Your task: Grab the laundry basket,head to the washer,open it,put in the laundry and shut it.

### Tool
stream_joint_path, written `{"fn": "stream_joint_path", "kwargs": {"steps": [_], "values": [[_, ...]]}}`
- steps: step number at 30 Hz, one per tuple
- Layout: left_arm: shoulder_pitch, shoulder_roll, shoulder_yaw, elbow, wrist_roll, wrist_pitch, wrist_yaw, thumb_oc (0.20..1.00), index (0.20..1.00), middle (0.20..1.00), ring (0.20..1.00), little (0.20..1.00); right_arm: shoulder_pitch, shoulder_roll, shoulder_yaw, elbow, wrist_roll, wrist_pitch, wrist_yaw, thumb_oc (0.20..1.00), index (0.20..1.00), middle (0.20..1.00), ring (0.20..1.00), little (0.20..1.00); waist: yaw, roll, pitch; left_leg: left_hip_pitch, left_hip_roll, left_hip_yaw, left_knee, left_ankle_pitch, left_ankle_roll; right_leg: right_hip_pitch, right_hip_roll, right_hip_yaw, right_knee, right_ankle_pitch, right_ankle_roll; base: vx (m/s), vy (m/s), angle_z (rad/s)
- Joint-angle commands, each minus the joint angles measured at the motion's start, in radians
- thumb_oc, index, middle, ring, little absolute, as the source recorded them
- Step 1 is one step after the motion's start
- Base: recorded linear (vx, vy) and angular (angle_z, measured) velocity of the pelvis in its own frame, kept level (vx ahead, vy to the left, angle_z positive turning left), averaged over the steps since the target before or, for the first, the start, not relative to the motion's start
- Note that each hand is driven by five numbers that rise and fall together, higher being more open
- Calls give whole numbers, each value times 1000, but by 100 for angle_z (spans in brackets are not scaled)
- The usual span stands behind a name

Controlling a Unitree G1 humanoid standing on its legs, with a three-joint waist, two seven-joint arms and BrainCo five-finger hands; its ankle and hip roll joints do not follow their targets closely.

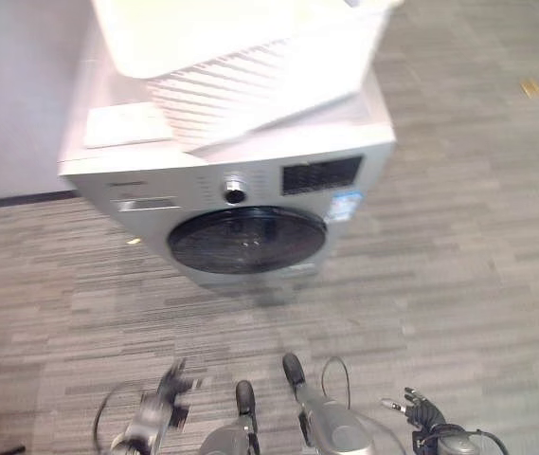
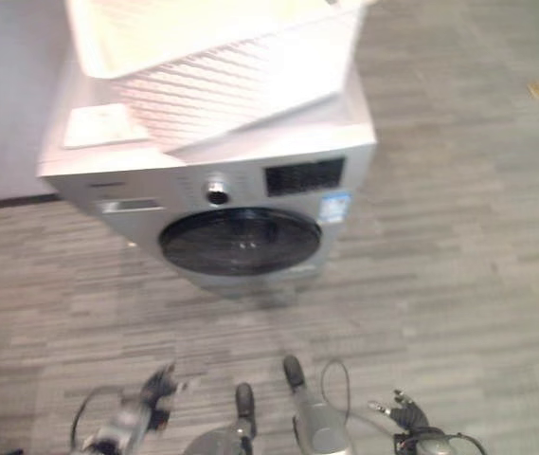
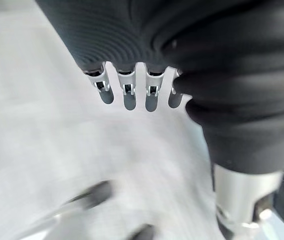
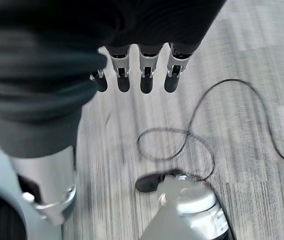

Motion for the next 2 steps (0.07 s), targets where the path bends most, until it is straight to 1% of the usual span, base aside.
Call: {"fn": "stream_joint_path", "kwargs": {"steps": [1,2], "values": [[-83,4,71,-57,-107,-71,-26,1000,1000,1000,1000,1000,54,-48,-76,-50,31,-32,2,1000,1000,1000,1000,1000,-9,-25,-57,-25,-3,-18,62,-29,-9,50,-90,-26,15,-57,117,-8,56,44],[-31,-24,92,-126,-134,-98,4,1000,1000,1000,1000,1000,10,37,-52,-85,25,-52,-58,1000,1000,1000,1000,1000,30,-16,-75,-6,-10,-49,65,-34,-1,84,-104,-56,17,-63,116,-1,73,52]]}}
